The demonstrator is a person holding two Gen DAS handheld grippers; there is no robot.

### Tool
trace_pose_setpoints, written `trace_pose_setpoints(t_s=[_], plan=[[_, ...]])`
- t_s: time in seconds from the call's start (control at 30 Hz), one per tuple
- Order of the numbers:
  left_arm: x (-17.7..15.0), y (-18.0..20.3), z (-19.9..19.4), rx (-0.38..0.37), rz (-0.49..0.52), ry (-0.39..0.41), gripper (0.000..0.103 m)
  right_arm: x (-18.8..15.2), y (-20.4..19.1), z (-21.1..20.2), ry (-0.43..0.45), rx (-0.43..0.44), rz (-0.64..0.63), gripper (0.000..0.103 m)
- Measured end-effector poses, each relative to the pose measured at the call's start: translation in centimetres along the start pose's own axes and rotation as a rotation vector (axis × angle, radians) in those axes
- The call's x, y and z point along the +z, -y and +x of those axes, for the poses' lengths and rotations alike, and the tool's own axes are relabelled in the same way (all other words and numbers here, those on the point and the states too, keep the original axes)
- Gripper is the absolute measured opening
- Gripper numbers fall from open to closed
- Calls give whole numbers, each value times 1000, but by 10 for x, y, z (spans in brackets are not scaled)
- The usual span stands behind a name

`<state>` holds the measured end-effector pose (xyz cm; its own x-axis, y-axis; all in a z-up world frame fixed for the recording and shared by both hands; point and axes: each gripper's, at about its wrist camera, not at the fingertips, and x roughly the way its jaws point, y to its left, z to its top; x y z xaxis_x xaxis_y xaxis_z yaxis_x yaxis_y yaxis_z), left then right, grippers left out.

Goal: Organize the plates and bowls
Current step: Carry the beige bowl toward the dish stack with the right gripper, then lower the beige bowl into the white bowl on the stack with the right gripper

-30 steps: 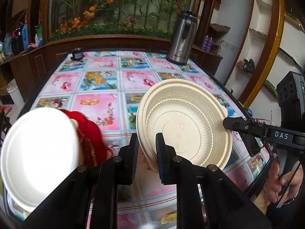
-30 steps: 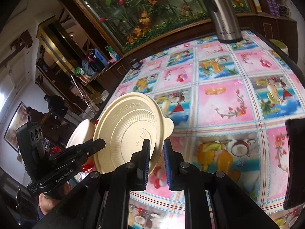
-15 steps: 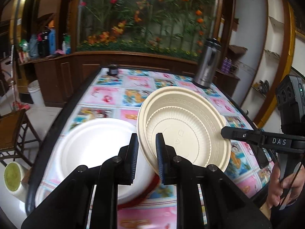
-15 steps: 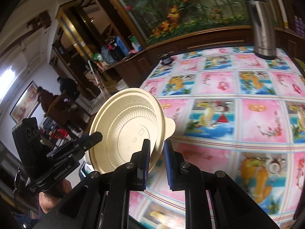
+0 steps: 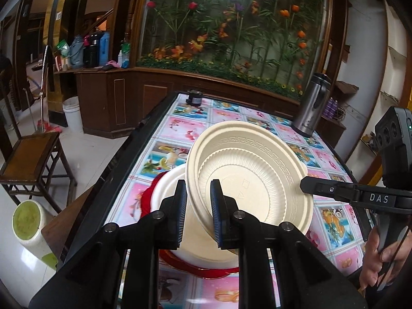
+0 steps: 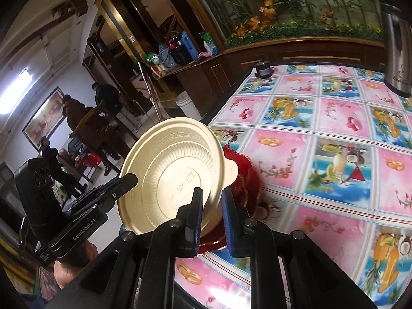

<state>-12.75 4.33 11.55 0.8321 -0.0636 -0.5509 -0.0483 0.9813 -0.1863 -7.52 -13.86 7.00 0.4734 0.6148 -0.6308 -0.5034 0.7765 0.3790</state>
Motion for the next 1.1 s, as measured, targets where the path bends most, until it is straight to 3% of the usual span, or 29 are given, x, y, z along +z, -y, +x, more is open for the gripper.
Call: trace_pose_setpoints(t_s=[0.47,1.1], plan=[[-11,-20,9,29,-43,-21,16,-2,-14,30,-45,-17,-28,16],[-16,-23,23,64,-30,-53,16,-6,-12,45,-74,-39,-29,16]])
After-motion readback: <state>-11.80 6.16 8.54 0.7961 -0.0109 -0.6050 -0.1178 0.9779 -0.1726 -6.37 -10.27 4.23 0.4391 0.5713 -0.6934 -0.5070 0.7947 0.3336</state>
